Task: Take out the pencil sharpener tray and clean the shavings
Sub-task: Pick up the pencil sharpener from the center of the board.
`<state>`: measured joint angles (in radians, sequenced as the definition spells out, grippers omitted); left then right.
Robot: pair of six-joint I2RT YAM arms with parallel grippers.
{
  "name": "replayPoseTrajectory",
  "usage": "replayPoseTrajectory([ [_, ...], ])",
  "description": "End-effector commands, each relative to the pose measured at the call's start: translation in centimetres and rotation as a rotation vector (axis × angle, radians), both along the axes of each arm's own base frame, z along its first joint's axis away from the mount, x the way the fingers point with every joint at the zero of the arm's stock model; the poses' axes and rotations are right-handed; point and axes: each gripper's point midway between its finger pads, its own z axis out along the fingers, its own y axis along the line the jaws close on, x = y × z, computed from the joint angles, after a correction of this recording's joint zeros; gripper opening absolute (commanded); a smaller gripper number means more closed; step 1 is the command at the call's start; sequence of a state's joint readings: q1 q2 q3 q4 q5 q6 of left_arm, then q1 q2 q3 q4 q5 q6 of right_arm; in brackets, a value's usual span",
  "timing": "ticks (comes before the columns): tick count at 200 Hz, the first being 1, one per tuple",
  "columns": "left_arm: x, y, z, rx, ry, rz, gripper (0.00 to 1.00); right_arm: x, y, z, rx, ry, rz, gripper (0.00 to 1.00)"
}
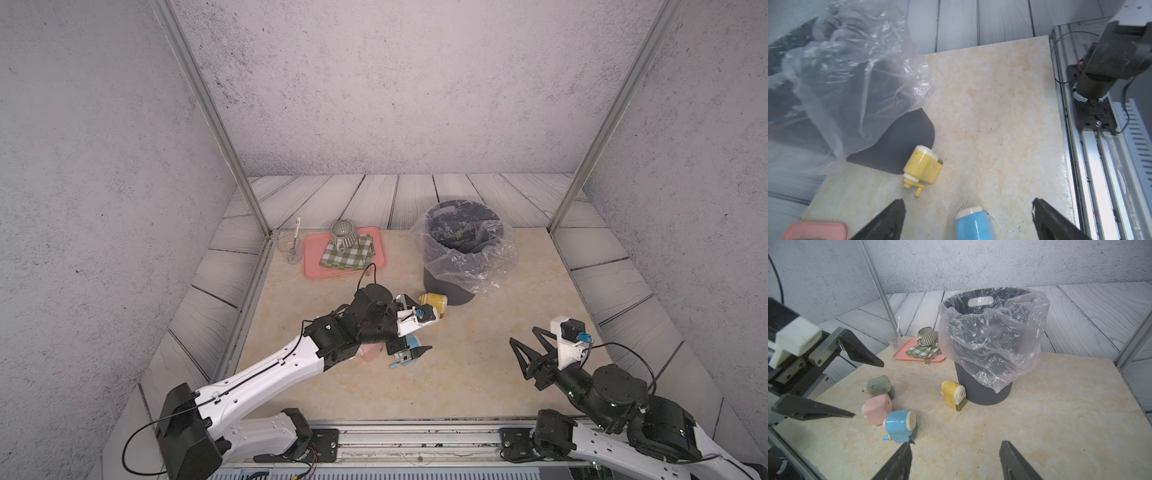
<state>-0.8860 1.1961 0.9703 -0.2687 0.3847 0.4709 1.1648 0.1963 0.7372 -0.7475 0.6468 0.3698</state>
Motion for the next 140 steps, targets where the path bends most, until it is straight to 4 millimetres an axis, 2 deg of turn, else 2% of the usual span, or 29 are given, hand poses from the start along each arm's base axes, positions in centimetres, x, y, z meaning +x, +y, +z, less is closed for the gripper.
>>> replayPoseTrajectory([
  [1, -0.4, -1.6, 0.7, 0.015, -0.013, -0.160, 0.89, 0.2, -1.4, 0.1, -0.002, -0.010, -0.054, 0.68],
  [19, 1.6, -1.7, -0.6, 0.078, 0.031, -0.167, 0.81, 0.3, -2.2, 0.2, 0.001, -0.015, -0.084, 0.68],
  [55, 6.4, -0.9, -3.1, 0.126, 0.027, -0.184, 0.74, 0.2, -3.0, 0.4, -0.004, -0.021, -0.101, 0.68],
  [76, 8.2, -0.8, -5.2, 0.199, -0.046, -0.209, 0.61, 0.1, -3.7, 0.6, -0.009, -0.023, -0.115, 0.68],
  [140, 13.1, -2.0, -10.4, 0.296, -0.111, -0.135, 0.71, -0.2, -4.4, 0.6, -0.008, -0.026, -0.115, 0.68],
])
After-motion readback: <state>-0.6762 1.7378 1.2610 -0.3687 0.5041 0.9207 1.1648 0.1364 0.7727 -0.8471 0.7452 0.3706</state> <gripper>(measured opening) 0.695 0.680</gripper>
